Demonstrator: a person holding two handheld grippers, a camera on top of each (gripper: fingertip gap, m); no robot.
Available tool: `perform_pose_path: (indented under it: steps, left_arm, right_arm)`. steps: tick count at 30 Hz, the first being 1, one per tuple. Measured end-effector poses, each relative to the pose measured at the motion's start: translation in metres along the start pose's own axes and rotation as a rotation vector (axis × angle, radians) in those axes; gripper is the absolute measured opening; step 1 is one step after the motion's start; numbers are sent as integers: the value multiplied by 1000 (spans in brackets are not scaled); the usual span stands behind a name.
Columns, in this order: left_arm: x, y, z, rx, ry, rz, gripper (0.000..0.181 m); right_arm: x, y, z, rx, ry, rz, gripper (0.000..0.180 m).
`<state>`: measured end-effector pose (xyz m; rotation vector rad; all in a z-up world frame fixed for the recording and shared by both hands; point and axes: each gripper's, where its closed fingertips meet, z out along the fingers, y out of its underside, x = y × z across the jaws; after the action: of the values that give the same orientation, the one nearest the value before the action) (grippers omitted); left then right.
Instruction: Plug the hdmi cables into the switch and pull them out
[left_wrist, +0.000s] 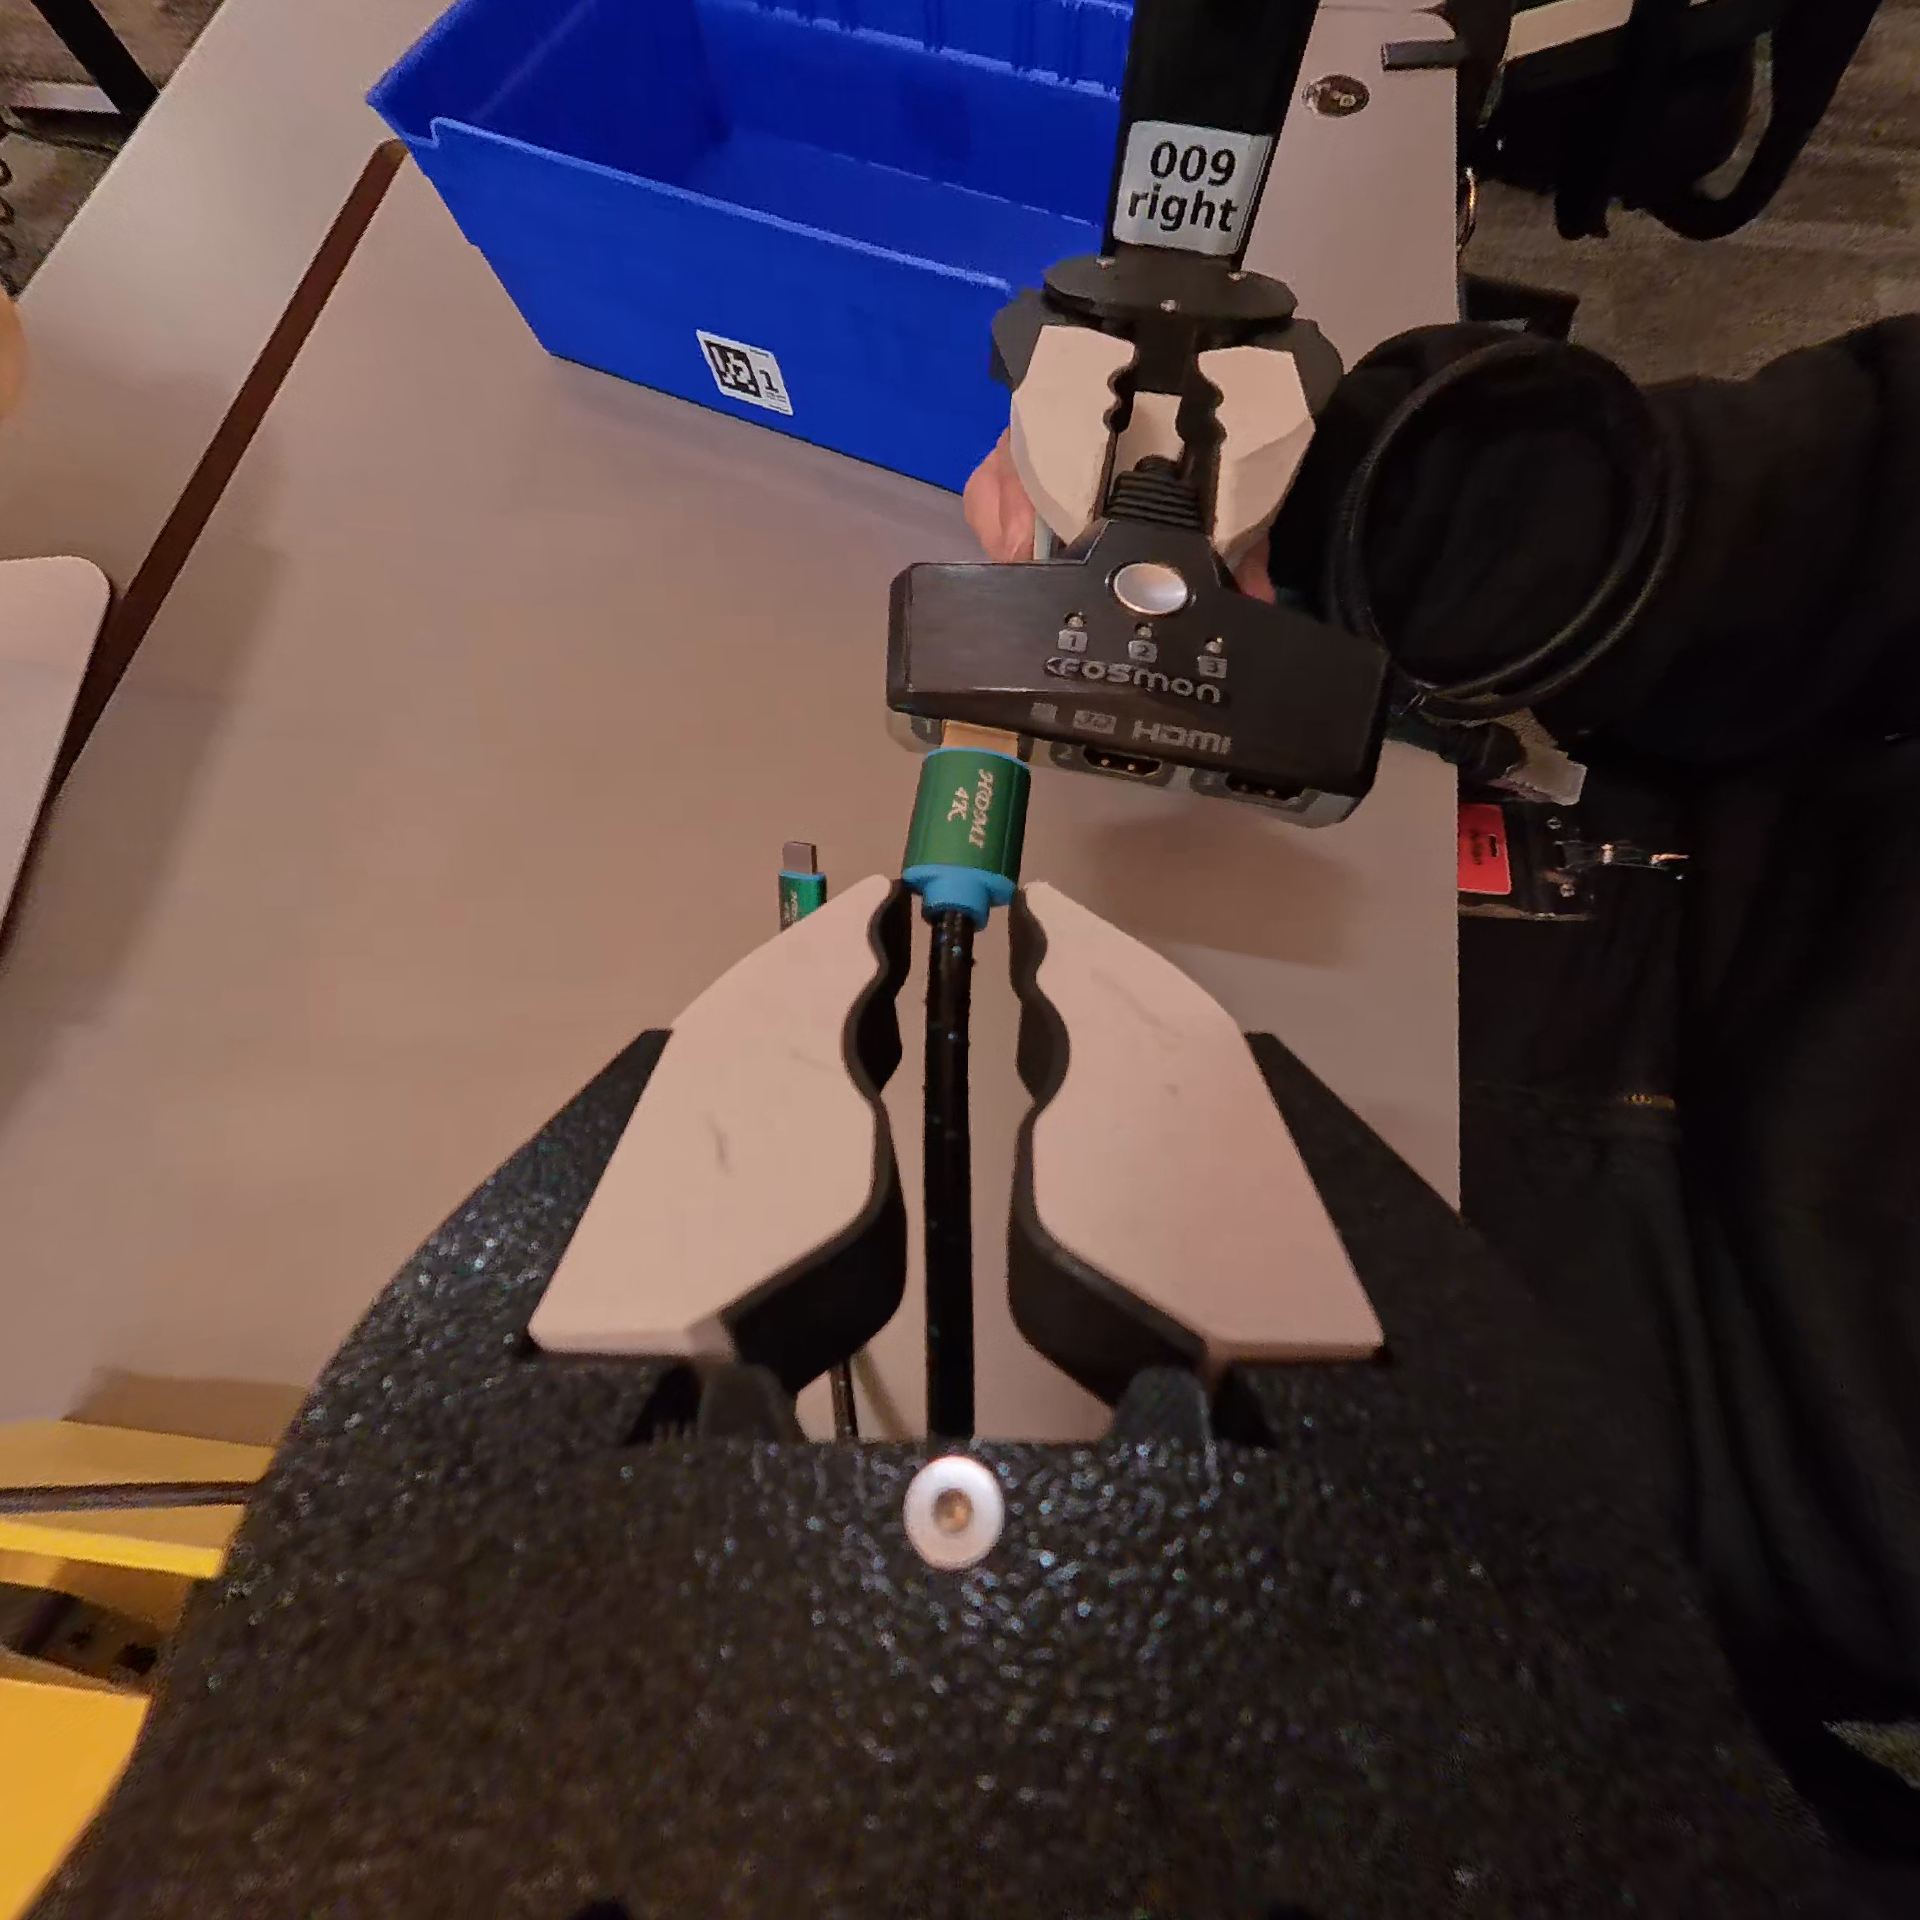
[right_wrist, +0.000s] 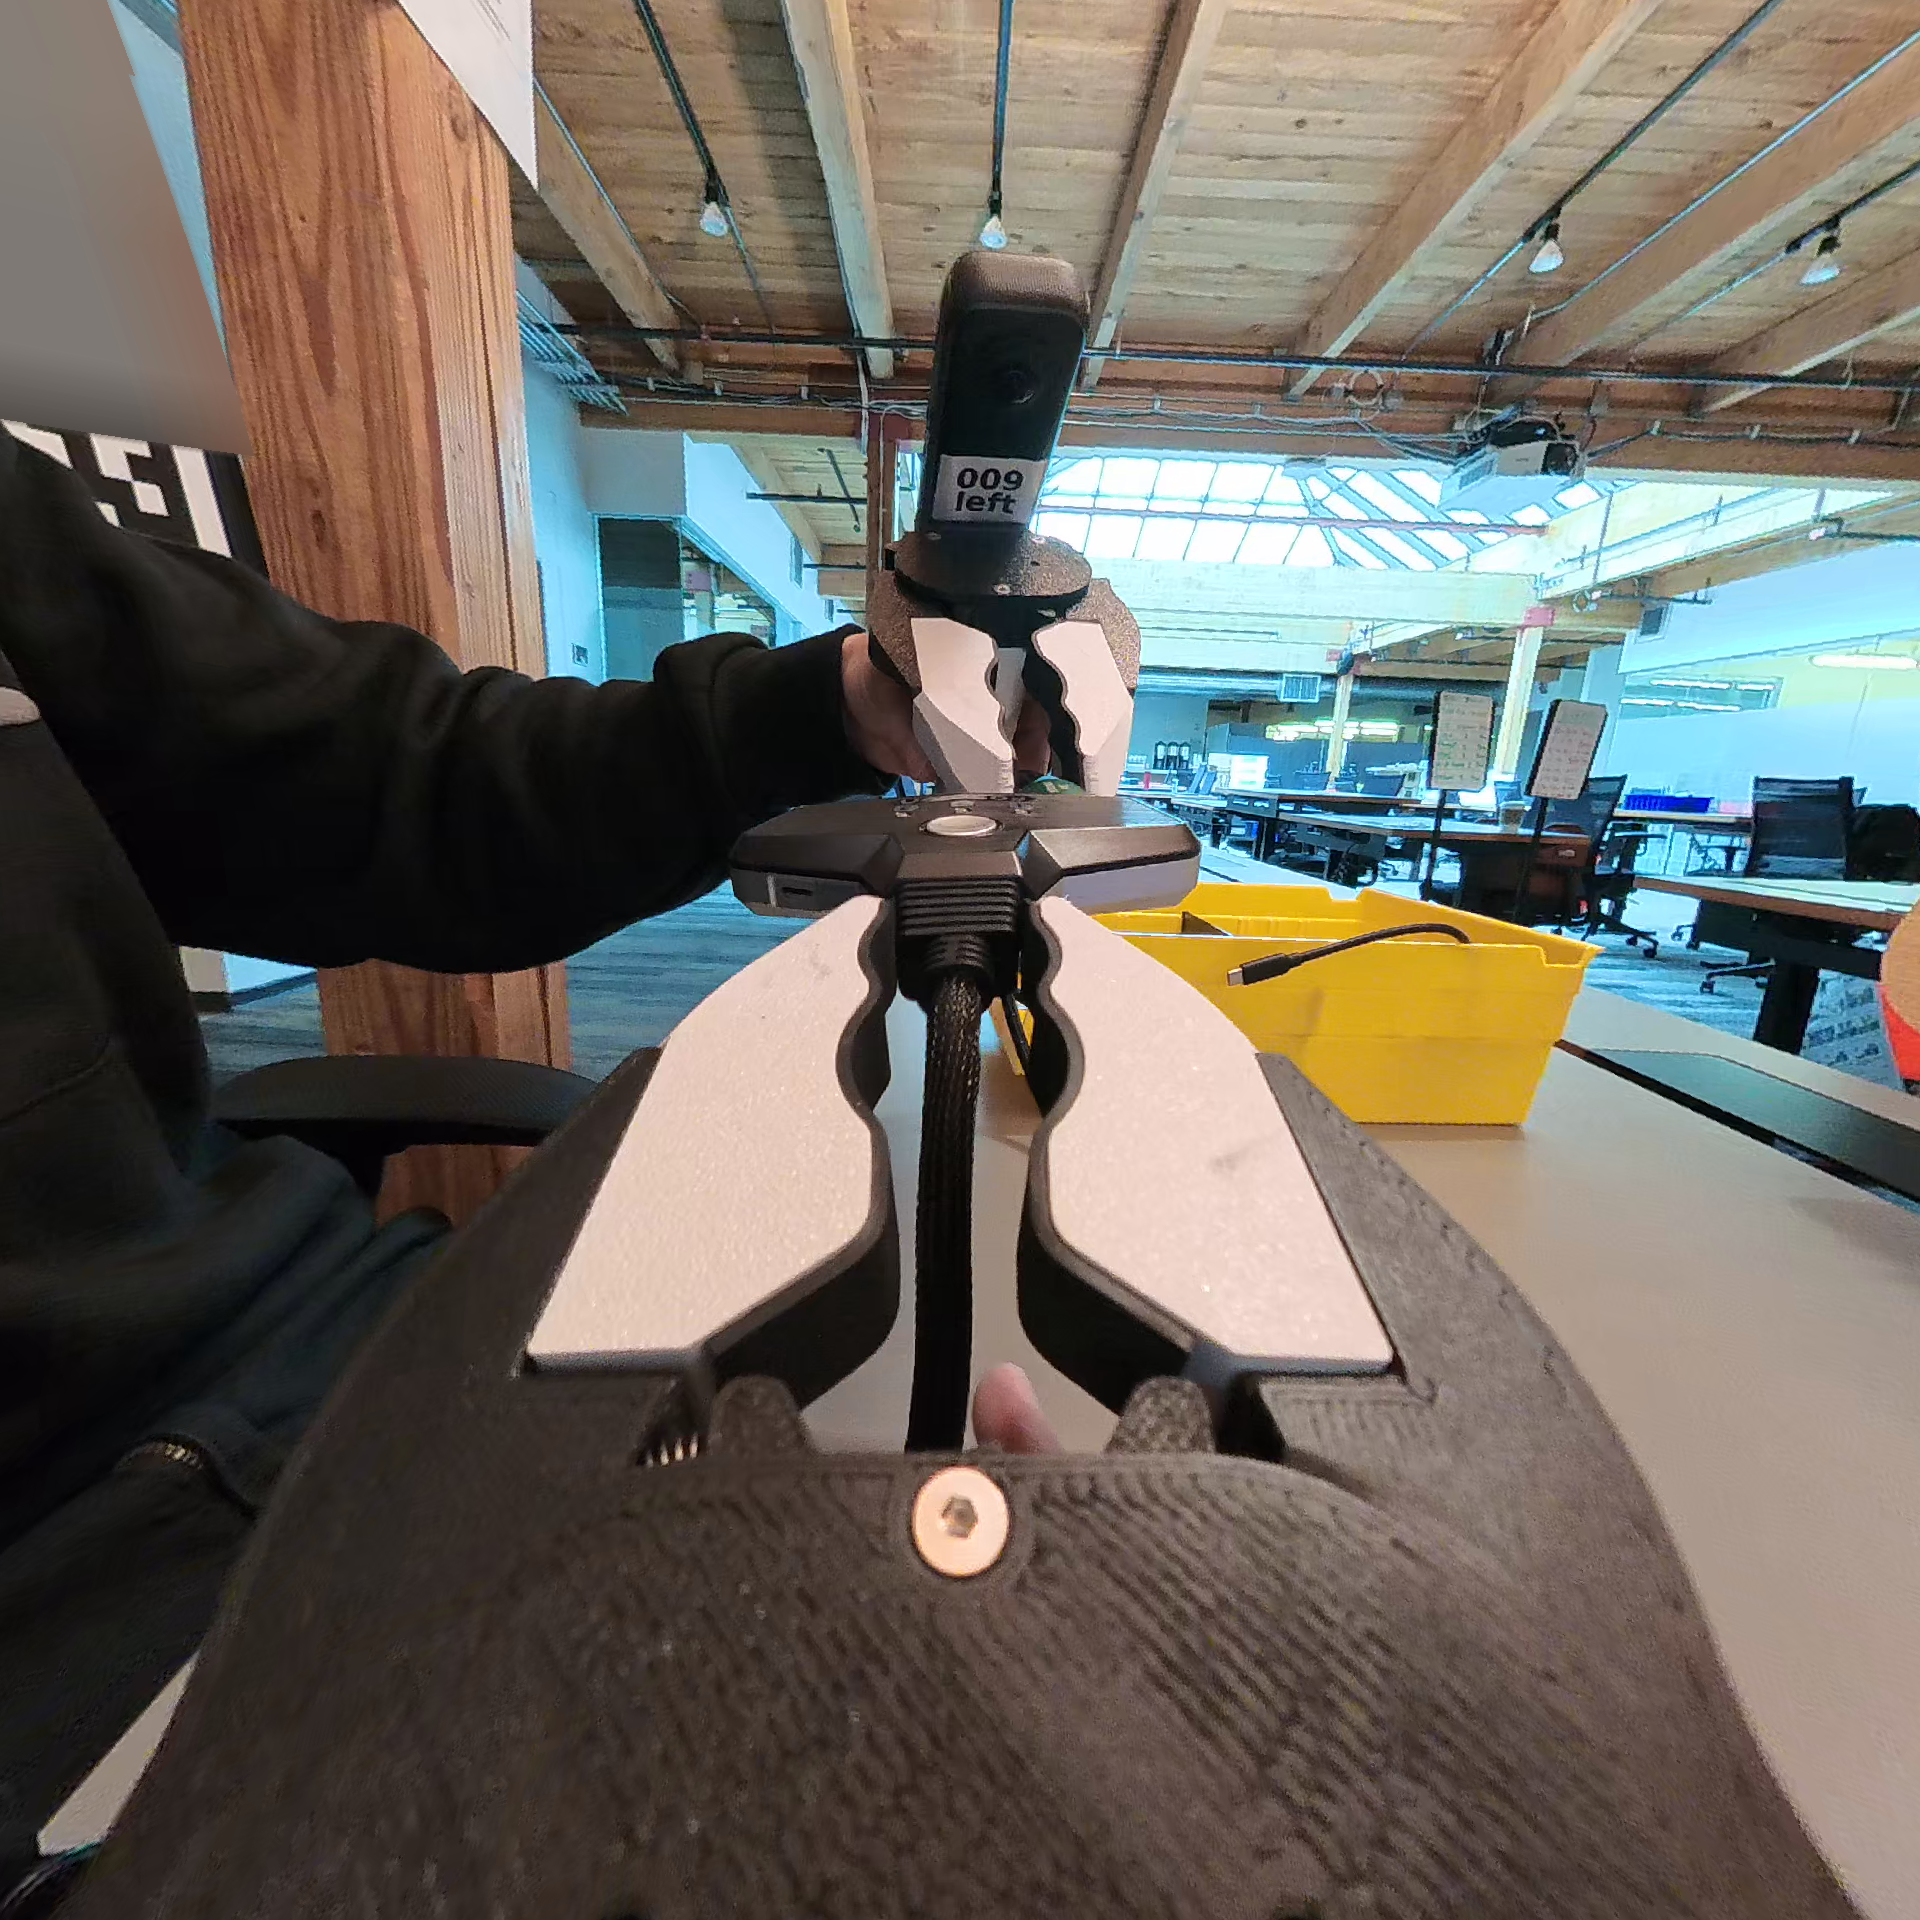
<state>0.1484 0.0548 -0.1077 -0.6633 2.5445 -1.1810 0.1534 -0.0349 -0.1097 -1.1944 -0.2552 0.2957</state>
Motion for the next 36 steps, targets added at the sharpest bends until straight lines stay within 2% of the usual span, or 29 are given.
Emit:
perform_pose_path:
  steps: [5, 15, 19, 29, 33, 36]
  left_arm:
    - [-2, 1, 0, 15, -3, -25, 18]
    - [0, 4, -2, -26, -81, 204, 18]
    - [2, 7, -1, -21, -50, 188, 18]
    - [-5, 6, 1, -33, -114, 146, 18]
    - [3, 14, 2, -73, -29, 156, 18]
    - [3, 9, 2, -10, -27, 139, 18]
  right_arm:
    - [2, 3, 1, -29, 13, -4, 22]
    - [-3, 8, 3, -46, -12, -13, 24]
    - [-5, 12, 4, -68, -23, -13, 24]
    - [-1, 14, 5, -73, 11, -38, 24]
    - [-7, 19, 7, -99, -32, -33, 24]
    - [-6, 14, 5, -78, -34, -34, 23]
